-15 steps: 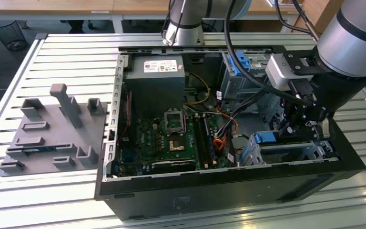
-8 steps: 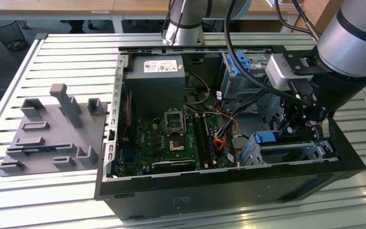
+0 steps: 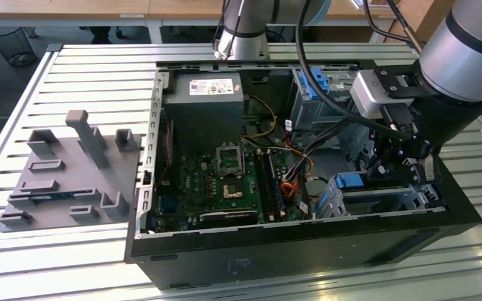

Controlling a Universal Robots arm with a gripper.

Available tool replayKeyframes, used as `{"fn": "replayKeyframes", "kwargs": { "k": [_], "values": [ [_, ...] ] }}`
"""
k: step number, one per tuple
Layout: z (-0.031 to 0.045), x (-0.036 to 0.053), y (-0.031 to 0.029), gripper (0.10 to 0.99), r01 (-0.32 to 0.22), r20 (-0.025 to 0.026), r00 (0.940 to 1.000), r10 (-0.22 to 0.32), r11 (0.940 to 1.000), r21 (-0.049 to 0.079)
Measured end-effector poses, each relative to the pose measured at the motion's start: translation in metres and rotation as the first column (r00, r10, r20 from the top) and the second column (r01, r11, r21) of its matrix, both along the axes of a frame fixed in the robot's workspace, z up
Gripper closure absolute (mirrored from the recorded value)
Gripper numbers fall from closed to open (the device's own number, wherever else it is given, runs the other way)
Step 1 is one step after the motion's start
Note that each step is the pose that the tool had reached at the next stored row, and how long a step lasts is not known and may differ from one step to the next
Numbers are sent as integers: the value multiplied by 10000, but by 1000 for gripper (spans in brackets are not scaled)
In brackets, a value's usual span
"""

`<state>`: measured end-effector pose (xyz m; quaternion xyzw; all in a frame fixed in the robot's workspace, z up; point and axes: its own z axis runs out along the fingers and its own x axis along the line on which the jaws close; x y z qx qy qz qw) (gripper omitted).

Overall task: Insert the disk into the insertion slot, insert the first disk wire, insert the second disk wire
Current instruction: 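Insert the second disk wire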

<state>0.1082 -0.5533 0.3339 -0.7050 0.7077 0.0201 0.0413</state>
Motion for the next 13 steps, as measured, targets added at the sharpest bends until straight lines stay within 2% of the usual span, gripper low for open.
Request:
{"fn": "replayKeyframes", "kwargs": {
  "k": [5, 13],
  "values": [
    [0, 0, -26, 937, -1, 0, 10000, 1, 10000, 23],
    [-6, 1, -29, 937, 52, 0, 10000, -52, 10000, 27]
  ]
}}
